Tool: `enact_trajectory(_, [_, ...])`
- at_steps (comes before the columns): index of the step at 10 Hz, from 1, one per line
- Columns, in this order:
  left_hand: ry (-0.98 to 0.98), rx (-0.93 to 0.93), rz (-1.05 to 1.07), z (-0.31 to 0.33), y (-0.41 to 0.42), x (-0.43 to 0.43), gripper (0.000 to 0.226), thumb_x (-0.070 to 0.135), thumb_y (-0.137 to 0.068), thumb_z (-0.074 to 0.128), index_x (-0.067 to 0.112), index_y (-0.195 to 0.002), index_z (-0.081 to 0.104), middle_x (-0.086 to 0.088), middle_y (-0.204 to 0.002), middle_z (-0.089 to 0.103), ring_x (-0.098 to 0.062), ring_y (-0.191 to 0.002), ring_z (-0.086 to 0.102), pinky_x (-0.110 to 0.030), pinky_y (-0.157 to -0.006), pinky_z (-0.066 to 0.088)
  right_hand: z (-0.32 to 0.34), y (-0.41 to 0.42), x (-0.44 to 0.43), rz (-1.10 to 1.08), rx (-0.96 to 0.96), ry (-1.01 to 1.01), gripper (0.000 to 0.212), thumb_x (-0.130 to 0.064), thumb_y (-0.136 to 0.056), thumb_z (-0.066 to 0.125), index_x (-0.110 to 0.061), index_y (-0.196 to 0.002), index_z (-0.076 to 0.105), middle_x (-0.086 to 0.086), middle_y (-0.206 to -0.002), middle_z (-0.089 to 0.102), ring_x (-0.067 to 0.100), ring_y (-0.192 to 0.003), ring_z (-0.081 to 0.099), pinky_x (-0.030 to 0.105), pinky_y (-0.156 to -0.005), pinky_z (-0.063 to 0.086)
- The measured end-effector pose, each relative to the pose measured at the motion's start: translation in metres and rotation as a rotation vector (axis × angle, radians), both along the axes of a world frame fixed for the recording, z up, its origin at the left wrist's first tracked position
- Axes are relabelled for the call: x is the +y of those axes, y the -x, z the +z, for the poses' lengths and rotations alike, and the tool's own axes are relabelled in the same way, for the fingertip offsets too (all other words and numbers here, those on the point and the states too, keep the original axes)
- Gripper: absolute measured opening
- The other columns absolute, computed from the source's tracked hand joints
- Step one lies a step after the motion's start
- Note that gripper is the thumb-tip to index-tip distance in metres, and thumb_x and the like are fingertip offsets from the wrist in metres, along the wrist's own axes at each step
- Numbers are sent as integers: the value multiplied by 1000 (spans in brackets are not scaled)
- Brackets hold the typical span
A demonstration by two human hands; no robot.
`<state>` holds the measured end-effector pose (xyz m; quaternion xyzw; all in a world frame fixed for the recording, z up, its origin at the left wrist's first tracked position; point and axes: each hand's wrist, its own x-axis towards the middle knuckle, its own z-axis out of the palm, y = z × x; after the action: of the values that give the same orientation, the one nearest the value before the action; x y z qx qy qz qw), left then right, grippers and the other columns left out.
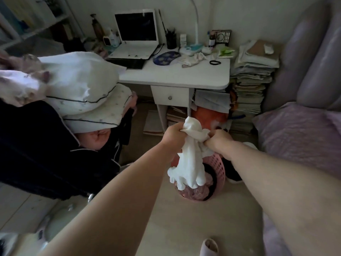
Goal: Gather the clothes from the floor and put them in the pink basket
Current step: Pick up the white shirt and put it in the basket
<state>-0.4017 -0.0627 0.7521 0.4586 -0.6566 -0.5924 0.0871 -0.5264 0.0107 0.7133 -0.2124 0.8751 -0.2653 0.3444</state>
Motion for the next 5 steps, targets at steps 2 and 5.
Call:
enact_trajectory(2, [-76,-92,-49,-24,47,-24,34,2,-94,38,16,-113,61,-16,-121,63,-34,-109,65,-52,-89,57,-21,46,-13,-19,-57,-44,7,-20,-90,60,-22,-95,65,2,-90,62,23,-86,56,28,-72,44])
enact_trajectory(5, [143,-273,-276,-11,92,-89,47,-4,-92,41,11,-135,54,-14,-137,56,-31,-125,56,-41,-102,50,-20,76,-46,-86,-80,-61,24,-20,-93,54,-9,-106,71,10,-108,68,28,-110,63,34,-92,49])
